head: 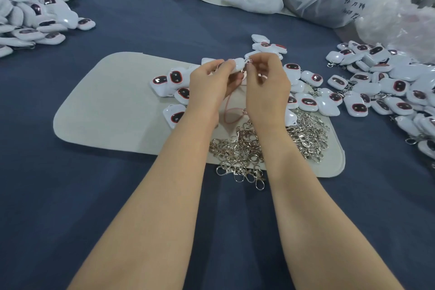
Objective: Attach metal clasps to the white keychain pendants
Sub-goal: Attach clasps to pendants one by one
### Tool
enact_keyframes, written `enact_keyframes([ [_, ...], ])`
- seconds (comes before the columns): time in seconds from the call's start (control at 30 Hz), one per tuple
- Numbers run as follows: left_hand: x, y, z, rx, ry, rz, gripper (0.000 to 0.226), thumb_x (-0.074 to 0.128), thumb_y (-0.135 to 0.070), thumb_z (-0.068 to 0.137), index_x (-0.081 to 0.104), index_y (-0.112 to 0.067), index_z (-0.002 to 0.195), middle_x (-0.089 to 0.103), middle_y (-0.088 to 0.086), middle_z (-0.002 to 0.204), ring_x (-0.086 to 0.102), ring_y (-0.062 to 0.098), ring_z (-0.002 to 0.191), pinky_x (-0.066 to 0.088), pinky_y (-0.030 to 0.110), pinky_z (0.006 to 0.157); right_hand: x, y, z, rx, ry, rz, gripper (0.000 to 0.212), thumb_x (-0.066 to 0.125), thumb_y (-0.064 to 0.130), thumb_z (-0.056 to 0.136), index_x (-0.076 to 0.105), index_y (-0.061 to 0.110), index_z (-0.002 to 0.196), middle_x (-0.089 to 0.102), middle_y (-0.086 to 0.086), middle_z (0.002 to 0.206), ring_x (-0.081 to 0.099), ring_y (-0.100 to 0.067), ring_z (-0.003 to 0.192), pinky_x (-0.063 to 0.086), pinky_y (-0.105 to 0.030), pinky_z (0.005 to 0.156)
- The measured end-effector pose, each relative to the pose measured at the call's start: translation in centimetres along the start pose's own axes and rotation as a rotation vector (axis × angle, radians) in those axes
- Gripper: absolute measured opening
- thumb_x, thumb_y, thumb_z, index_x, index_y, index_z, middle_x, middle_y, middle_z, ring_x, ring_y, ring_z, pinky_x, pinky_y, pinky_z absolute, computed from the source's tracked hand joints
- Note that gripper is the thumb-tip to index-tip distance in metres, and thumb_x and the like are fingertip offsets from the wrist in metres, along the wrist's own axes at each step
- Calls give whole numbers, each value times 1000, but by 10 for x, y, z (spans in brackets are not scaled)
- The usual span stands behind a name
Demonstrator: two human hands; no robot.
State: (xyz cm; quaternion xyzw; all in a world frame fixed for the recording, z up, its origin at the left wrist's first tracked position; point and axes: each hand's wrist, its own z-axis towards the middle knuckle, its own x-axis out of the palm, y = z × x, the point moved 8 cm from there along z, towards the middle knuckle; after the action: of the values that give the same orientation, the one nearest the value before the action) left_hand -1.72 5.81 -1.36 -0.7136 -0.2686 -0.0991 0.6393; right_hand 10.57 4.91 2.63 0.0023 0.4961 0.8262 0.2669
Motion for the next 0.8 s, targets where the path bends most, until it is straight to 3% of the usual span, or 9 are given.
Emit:
enact_keyframes([
  [0.13,1,0,-1,1,18,19,11,57,-1,90,62,-2,79,62,12,81,62,16,66,56,18,66,-4,1,0,-19,-41,-3,14,53,3,90,60,8,100,56,13,77,51,11,69,37,-3,67],
  [0.23,1,-2,-1,8,8,32,7,57,1,88,63,3,92,62,10,79,62,12,61,56,18,67,-5,3,0,-43,-49,-53,13,52,2,88,62,7,96,59,7,80,52,1,70,39,-7,67],
  [0.3,-1,-3,-1,35,-25,73,23,57,1,88,61,7,109,62,12,89,63,11,62,57,19,68,-5,2,1,-54,-43,-95,13,52,2,88,63,6,94,61,4,82,54,-7,73,42,-13,71],
  [0.47,2,-22,-2,302,-49,485,42,58,-7,89,54,-10,130,58,8,129,58,24,115,48,38,99,1,-2,4,-60,20,-191,16,50,2,88,64,4,94,65,-3,85,53,-12,77,39,-20,72],
  [0.53,5,-28,-6,429,-34,611,42,56,-8,90,54,-13,132,58,-2,128,56,8,112,43,20,99,3,-3,3,-56,52,-211,17,48,1,88,64,5,93,66,-4,87,51,-13,78,38,-22,71],
  [0.6,8,-31,-9,526,-32,703,42,54,-7,90,54,-15,131,57,-11,119,48,-11,97,33,-3,84,5,-4,3,-57,75,-226,17,48,2,89,64,5,92,66,-4,87,52,-14,78,39,-24,71],
  [0.67,9,-30,-9,550,-21,721,41,53,-7,91,54,-15,131,55,-13,113,41,-16,91,29,-8,77,5,-3,2,-50,79,-214,16,49,3,89,64,6,94,65,-3,87,53,-14,78,39,-22,72],
  [0.73,8,-28,-7,492,-27,675,40,54,-9,92,52,-14,132,55,-10,119,48,-9,98,36,0,89,5,-4,1,-13,77,-157,16,51,3,89,63,8,98,62,1,87,55,-11,80,42,-19,74],
  [0.8,5,-20,-1,342,-15,512,38,57,-9,91,53,-10,129,57,5,128,58,15,112,46,28,100,6,-6,1,45,79,-95,16,53,4,88,60,12,100,60,8,87,56,-7,82,46,-21,80],
])
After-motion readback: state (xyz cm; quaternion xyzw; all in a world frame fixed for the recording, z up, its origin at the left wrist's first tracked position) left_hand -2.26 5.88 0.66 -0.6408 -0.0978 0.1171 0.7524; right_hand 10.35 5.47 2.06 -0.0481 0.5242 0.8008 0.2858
